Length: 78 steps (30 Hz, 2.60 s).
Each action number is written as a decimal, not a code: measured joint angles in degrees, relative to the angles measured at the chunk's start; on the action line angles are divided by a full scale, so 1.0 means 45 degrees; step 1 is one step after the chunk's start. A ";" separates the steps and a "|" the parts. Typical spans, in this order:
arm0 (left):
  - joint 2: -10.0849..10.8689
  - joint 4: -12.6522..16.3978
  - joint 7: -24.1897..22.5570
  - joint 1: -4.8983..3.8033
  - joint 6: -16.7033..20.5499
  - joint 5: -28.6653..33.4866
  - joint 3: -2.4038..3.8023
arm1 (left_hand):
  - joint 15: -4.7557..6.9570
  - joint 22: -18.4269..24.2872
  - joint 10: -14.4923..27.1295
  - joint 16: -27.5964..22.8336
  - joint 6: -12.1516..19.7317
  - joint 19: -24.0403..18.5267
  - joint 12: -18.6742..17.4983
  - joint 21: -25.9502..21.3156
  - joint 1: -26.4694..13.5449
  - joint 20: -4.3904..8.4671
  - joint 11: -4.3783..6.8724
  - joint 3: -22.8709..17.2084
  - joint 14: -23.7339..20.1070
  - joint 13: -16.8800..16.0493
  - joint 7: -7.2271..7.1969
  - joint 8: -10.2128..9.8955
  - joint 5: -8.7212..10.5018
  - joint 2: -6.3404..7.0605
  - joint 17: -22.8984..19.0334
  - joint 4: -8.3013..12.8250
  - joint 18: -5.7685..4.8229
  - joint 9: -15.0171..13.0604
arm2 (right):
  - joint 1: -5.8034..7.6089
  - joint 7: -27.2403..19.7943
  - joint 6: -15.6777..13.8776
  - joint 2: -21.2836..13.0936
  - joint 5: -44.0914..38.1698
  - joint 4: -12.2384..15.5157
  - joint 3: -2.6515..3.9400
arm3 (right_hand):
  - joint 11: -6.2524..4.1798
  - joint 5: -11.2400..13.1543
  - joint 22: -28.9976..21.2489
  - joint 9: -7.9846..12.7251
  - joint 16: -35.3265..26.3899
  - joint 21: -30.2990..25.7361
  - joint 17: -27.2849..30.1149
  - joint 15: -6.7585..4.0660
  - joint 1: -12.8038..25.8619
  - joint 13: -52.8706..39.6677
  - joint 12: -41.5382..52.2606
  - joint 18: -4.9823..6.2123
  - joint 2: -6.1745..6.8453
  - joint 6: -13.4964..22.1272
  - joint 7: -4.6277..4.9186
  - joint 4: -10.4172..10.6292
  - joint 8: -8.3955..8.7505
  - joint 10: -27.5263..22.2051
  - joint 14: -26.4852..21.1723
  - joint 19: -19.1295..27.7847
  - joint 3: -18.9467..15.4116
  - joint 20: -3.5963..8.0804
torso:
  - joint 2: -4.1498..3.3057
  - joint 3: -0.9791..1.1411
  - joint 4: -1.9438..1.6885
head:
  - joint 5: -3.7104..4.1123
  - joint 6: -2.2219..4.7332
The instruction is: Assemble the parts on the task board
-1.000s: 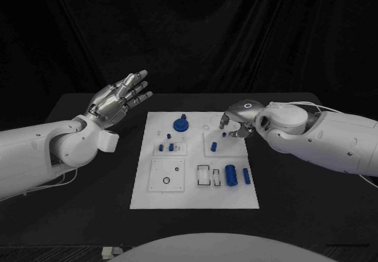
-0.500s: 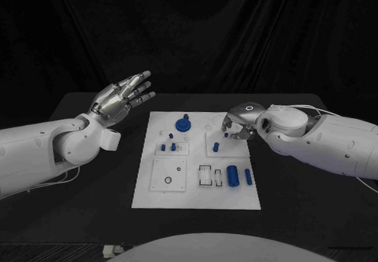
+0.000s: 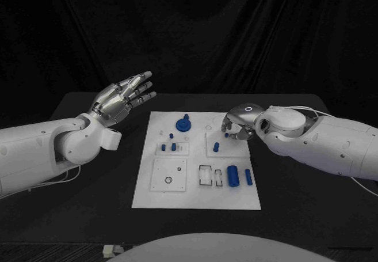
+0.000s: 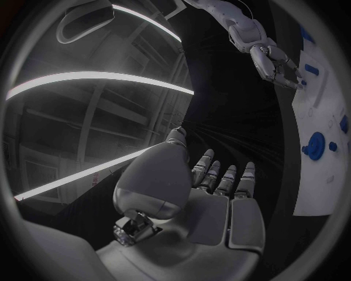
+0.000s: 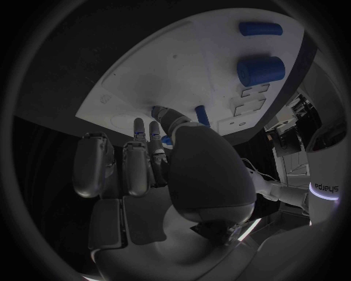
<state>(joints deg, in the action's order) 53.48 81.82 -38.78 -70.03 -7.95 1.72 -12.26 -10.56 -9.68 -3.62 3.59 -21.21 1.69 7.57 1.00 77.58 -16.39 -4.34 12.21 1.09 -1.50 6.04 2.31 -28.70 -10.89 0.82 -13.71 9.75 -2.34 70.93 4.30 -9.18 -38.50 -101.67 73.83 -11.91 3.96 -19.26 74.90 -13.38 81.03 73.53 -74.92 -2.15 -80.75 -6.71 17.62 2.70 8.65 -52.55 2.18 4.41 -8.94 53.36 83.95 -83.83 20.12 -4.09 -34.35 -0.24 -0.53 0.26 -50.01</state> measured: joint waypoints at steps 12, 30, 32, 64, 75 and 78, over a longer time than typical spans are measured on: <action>-0.0050 -0.0046 -0.0004 0.0004 0.0034 0.0006 0.0000 | -0.0320 -0.0404 -0.0180 0.0554 -0.0461 0.0186 0.0400 0.0150 0.0402 -0.0090 -0.0254 -0.0044 0.0245 -0.0064 0.0186 0.0056 -0.0409 0.0133 0.0104 0.0408 0.0001 -0.0056 | -0.0222 -0.0078 -0.0055 0.0194 0.0197 -0.0265 0.0000 | -0.0004 0.0298 0.0010 -0.0207 0.0000 0.0015 0.0001 0.0000 0.0176 -0.0019 0.0092 0.0000 0.0069 -0.0218 0.0044 0.0003 -0.0160 0.0223 0.0000 -0.0045 0.0100 0.0045 | 0.0006 -0.0007 0.0001 | -0.0082 0.0000; -0.0081 -0.0135 -0.0008 0.0046 0.0266 0.0011 0.0000 | -0.0388 -0.0176 -0.0287 0.0677 -0.1276 0.0185 0.0522 0.0150 0.0544 -0.0090 -0.0359 -0.0084 0.0220 -0.0076 0.0457 0.0289 -0.0587 0.0176 0.0106 0.0681 -0.0212 -0.0141 | -0.0272 -0.0242 -0.0241 0.0303 0.0403 -0.0396 -0.0001 | -0.0188 -0.0087 0.0007 -0.0794 -0.0128 0.0114 0.0002 -0.0051 0.0029 -0.0097 0.0227 -0.0001 -0.0241 -0.1224 0.0550 -0.0364 -0.0801 0.0718 -0.0001 -0.0045 0.0680 0.0045 | 0.0007 -0.0007 -0.0001 | -0.0002 0.0000; -0.0081 -0.0141 -0.0008 0.0053 0.0258 0.0011 0.0000 | -0.0388 -0.0176 -0.0287 0.0677 -0.1307 0.0185 0.0584 0.0150 0.0544 -0.0090 -0.0359 -0.0084 0.0220 -0.0075 0.0485 0.0289 -0.0588 0.0176 0.0105 0.0680 -0.0210 -0.0141 | -0.0277 -0.0273 -0.0290 0.0314 0.0447 -0.0397 0.0000 | -0.0227 -0.0087 0.0007 -0.0897 -0.0149 0.0114 0.0002 -0.0115 -0.0018 -0.0110 0.0278 0.0000 -0.0288 -0.1379 0.0649 -0.0445 -0.0911 0.0854 0.0021 0.0001 0.0760 0.0091 | 0.0009 -0.0007 -0.0001 | 0.0001 0.0000; -0.0049 -0.0118 -0.0013 0.0116 -0.0083 0.0017 -0.0001 | -0.0214 -0.0131 -0.0274 0.0523 -0.1390 0.0275 0.0671 0.0149 0.0645 -0.0089 -0.0435 -0.0118 0.0052 -0.0084 0.0470 0.0395 -0.0689 0.0075 0.0072 0.0859 -0.0408 -0.0128 | 0.0472 -0.0364 -0.1344 -0.0597 0.0624 0.1091 0.0002 | -0.0244 0.0064 0.0002 -0.1382 -0.0149 0.0114 0.0002 -0.0114 -0.0203 -0.0104 0.0364 0.0000 -0.0468 -0.1789 0.0751 -0.0754 -0.1196 0.1609 0.0021 -0.0045 0.0886 0.0137 | 0.0021 -0.0016 -0.0001 | -0.0078 0.0000; -0.0126 -0.0198 -0.0016 0.0173 -0.0074 0.0018 -0.0001 | 0.0576 0.0500 0.0074 -0.0210 0.1318 0.0084 0.0372 0.0063 0.0486 0.0101 -0.0178 0.0038 -0.0198 -0.0031 -0.0383 -0.0106 -0.0514 -0.0011 -0.0056 0.0875 -0.0403 0.0131 | 0.1098 -0.0169 -0.1403 -0.1158 0.0629 0.3225 0.0005 | -0.0128 0.0161 0.0001 -0.1394 -0.0149 0.0178 0.0002 0.0077 -0.0201 -0.0029 0.0286 -0.0001 -0.0466 -0.1550 0.0976 -0.0810 -0.0981 0.1720 0.0027 -0.0045 0.0941 0.0042 | 0.0023 -0.0023 0.0002 | -0.0085 0.0000; -0.0147 -0.0226 -0.0017 0.0232 0.0008 0.0019 -0.0001 | 0.0882 0.0591 0.0097 -0.0382 0.1607 0.0042 0.0372 0.0045 0.0453 0.0142 -0.0156 0.0060 -0.0219 -0.0027 -0.0560 -0.0107 -0.0514 0.0022 -0.0084 0.0853 -0.0404 0.0143 | 0.1123 -0.0125 -0.1383 -0.1153 0.0608 0.3839 0.0002 | -0.0117 0.0162 0.0001 -0.1353 0.0002 0.0438 0.0003 0.0126 -0.0200 -0.0021 0.0222 -0.0001 -0.0465 -0.1444 0.1000 -0.0850 -0.0906 0.1790 -0.0014 -0.0045 0.0982 0.0042 | 0.0028 -0.0028 0.0006 | -0.0146 0.0000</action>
<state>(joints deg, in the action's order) 52.82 80.80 -38.86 -68.99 -7.91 1.80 -12.27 -6.59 -7.02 -3.18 1.87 -13.97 1.88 9.25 1.20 79.62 -15.75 -5.04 12.48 0.10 -1.62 3.52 1.83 -31.01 -10.79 0.44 -9.87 7.93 -1.70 75.99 3.73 -15.41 -43.68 -98.93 91.11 -11.90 3.44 -18.54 74.91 -19.47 81.04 75.50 -74.90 -1.59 -81.65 -6.81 18.62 2.70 6.56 -59.04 6.68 0.59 -13.02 61.42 83.89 -84.03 24.54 -3.90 -34.22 -0.37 -0.50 -0.40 -50.01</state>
